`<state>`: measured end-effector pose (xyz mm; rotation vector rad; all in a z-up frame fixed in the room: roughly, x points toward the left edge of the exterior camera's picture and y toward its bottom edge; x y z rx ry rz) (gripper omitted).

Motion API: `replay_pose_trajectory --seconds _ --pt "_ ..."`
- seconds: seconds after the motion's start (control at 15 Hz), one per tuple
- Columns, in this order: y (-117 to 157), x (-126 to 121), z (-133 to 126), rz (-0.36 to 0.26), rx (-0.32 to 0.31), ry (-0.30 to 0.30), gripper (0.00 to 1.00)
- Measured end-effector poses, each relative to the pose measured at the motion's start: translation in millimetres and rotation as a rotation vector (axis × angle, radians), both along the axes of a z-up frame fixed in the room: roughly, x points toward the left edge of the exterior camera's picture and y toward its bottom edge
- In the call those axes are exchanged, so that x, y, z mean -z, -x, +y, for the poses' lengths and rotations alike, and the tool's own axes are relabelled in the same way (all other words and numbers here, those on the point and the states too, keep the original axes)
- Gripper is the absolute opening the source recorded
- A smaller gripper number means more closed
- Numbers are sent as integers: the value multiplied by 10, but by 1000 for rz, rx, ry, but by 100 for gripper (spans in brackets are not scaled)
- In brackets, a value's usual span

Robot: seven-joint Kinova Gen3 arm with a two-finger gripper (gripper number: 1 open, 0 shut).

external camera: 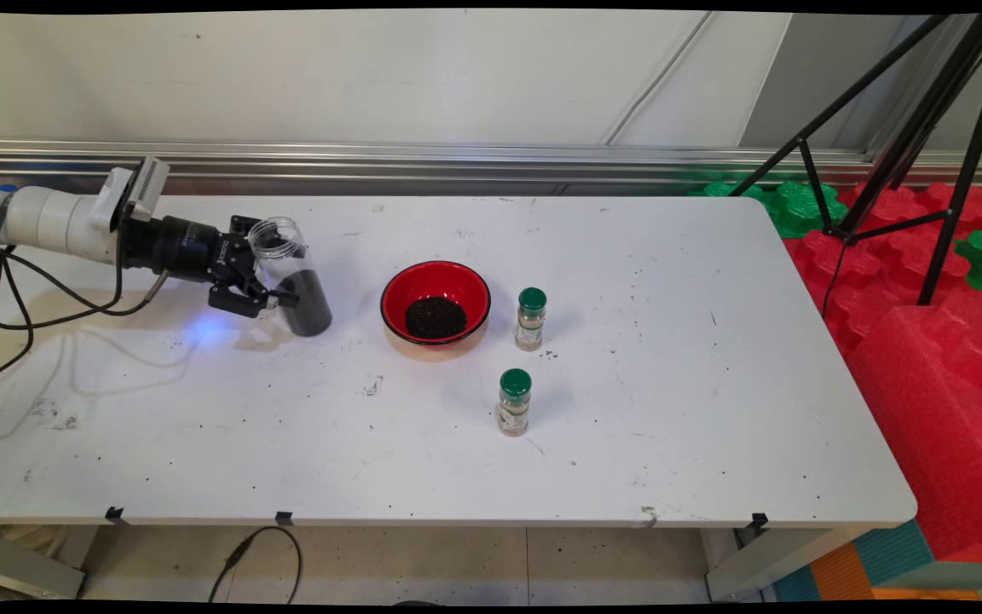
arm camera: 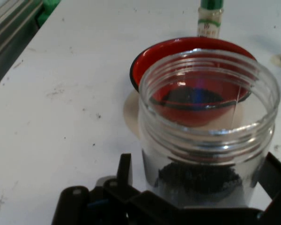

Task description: Pick up the black seasoning powder from the table

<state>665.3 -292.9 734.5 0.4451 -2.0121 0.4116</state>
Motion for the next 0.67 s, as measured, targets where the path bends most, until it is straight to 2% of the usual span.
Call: replay_pose_trajectory --seconds 0.67 --pt "-30 83 -32 56 12 13 100"
